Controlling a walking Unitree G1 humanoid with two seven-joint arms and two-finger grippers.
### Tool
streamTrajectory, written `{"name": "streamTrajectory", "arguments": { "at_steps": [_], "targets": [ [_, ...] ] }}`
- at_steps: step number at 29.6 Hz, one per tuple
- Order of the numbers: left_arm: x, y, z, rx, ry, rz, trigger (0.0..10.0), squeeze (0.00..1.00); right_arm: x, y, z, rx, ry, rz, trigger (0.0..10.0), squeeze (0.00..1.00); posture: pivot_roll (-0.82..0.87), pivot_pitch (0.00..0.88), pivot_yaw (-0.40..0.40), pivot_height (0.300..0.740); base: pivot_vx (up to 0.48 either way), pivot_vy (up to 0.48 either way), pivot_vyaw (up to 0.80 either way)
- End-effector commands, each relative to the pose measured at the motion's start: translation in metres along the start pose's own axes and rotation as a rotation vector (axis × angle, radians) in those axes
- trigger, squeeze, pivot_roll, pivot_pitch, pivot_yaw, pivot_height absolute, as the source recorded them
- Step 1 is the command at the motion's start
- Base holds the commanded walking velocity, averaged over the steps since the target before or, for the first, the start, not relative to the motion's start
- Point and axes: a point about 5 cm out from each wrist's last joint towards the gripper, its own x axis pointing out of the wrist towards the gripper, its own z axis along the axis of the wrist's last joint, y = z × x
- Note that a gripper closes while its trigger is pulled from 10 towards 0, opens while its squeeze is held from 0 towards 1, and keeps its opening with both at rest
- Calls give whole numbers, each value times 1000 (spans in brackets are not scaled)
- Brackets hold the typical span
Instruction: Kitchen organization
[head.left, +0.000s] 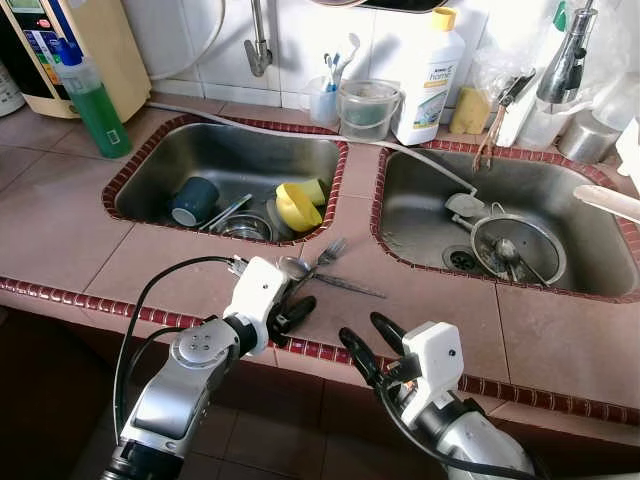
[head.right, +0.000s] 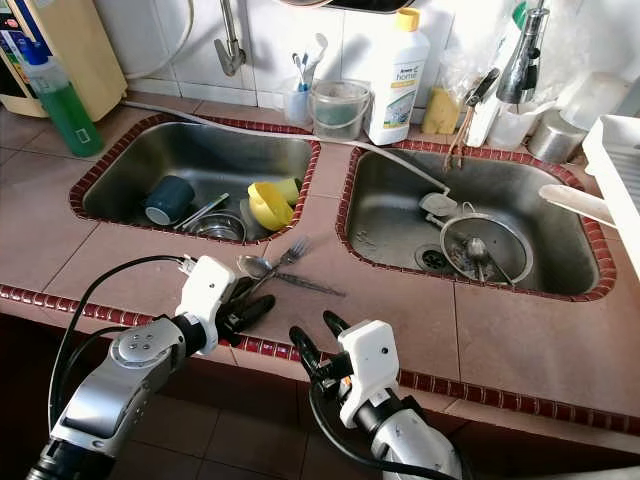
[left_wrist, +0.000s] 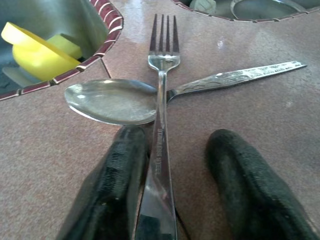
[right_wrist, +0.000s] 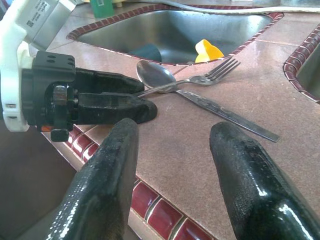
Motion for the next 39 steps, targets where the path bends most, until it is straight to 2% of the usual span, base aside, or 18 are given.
{"name": "streamTrajectory", "arguments": {
  "at_steps": [1, 34, 39],
  "targets": [
    [-3, 9, -20, 8, 113, 59, 0, 0, -1, 1, 3, 4, -8, 4, 10000, 0, -162, 133, 25, 740, 0, 0, 0],
    [-7, 10, -19, -26, 121, 82, 0, 0, -1, 1, 4, 6, -13, -7, 10000, 0, -159, 142, 25, 740, 0, 0, 0],
    [-5, 14, -5, -123, 36, 99, 0, 0, 2, 1, 4, 6, -16, -7, 10000, 0, -156, 137, 23, 740, 0, 0, 0]
  ]
}}
